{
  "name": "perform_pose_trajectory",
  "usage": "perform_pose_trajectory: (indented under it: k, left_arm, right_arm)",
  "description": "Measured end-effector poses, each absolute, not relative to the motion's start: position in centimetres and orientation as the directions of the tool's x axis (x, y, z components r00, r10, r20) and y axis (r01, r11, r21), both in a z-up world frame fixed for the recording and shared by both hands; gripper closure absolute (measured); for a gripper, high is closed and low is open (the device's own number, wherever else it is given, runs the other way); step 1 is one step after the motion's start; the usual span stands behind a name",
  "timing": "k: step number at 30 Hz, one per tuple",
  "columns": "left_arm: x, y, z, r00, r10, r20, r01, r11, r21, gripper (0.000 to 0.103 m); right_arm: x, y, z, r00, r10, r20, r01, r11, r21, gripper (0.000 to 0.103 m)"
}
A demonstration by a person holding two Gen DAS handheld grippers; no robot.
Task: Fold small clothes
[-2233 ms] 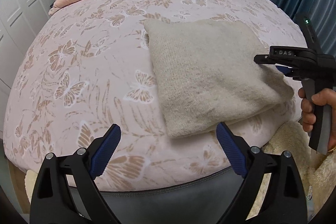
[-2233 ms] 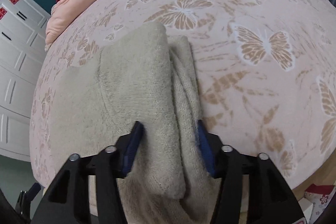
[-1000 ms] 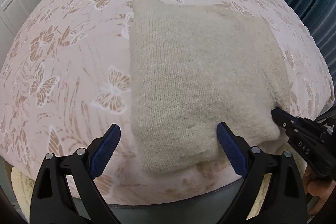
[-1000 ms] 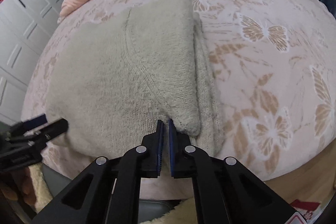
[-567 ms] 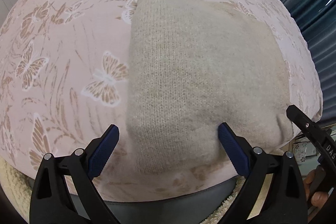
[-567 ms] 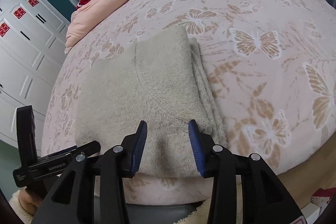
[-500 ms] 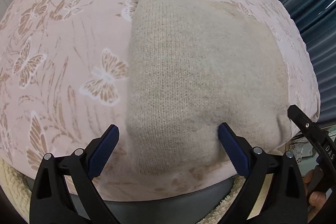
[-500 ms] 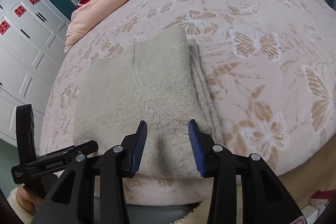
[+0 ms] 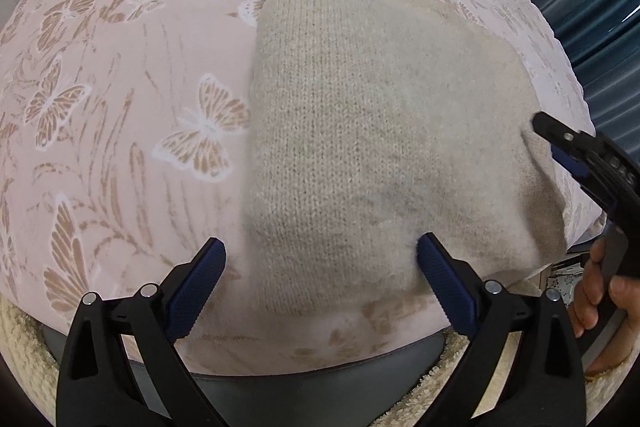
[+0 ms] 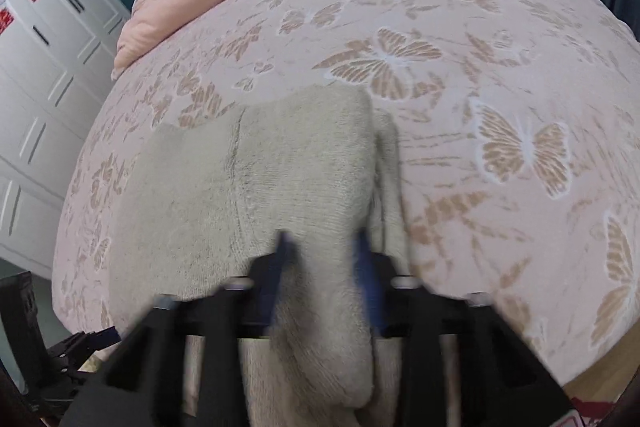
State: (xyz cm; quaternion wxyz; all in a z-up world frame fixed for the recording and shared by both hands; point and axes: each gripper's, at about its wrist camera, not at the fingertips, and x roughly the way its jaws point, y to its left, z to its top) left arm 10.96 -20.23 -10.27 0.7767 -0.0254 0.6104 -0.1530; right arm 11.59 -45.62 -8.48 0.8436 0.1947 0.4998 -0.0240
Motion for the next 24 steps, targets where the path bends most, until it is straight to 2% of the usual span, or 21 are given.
perform_pose_trajectory:
  k: [2, 5, 9, 11, 14, 15, 16, 17, 23, 24]
  left_arm:
    - [10.8, -20.2, -10.0, 0.213, -0.264, -0.941, 0.213, 0.952, -0.219, 0.009]
    - [10.8, -20.1, -9.5, 0.225, -0.269, -0.936, 0.233, 0.948, -0.217, 0.009]
    - [10.8, -20.0, -9.3, 0.229, -0.295, -0.928, 0.214, 0.945, -0.247, 0.008]
    - [10.7, -19.8, -9.1, 0.229, -0.302, -0.925, 0.208, 0.944, -0.256, 0.008]
    - [10.5, -20.0, -8.5, 0.247, -0.335, -0.909, 0.234, 0.931, -0.279, 0.008]
    - [10.6, -20.1, -8.5, 0.249, -0.342, -0.906, 0.234, 0.929, -0.287, 0.008]
    - [10.8, -20.2, -8.5, 0.248, -0.353, -0.902, 0.228, 0.926, -0.299, 0.008]
    - [11.2, -20.3, -8.5, 0.247, -0.358, -0.9, 0.218, 0.926, -0.309, 0.008]
    - [13.1, -20.6, -11.0, 0.211, -0.371, -0.904, 0.168, 0.925, -0.34, 0.008]
    - [13.3, -20.7, -11.5, 0.194, -0.378, -0.905, 0.156, 0.923, -0.352, 0.008]
  right_arm:
    - [11.6, -45.5, -6.0, 0.584, 0.194, -0.788, 0.193, 0.91, 0.367, 0.095]
    - [10.8, -46.5, -3.4, 0.666, 0.17, -0.726, 0.195, 0.9, 0.39, 0.095]
    - [12.4, -48.0, -11.3, 0.459, 0.134, -0.878, 0.288, 0.913, 0.289, 0.094]
    - [11.3, -48.1, -10.5, 0.508, 0.151, -0.848, 0.286, 0.899, 0.332, 0.091]
    - [9.2, -48.1, -7.2, 0.581, 0.14, -0.802, 0.295, 0.882, 0.367, 0.075]
    - [8.3, -48.1, -6.5, 0.594, 0.129, -0.794, 0.3, 0.88, 0.367, 0.05]
    - [7.4, -48.1, -6.3, 0.599, 0.12, -0.792, 0.313, 0.875, 0.369, 0.031]
    - [6.7, -48.1, -6.5, 0.597, 0.12, -0.793, 0.321, 0.87, 0.373, 0.027]
    - [5.2, -46.9, -12.3, 0.465, 0.224, -0.856, 0.344, 0.845, 0.408, 0.027]
    - [5.2, -47.0, -13.1, 0.464, 0.254, -0.849, 0.353, 0.826, 0.44, 0.024]
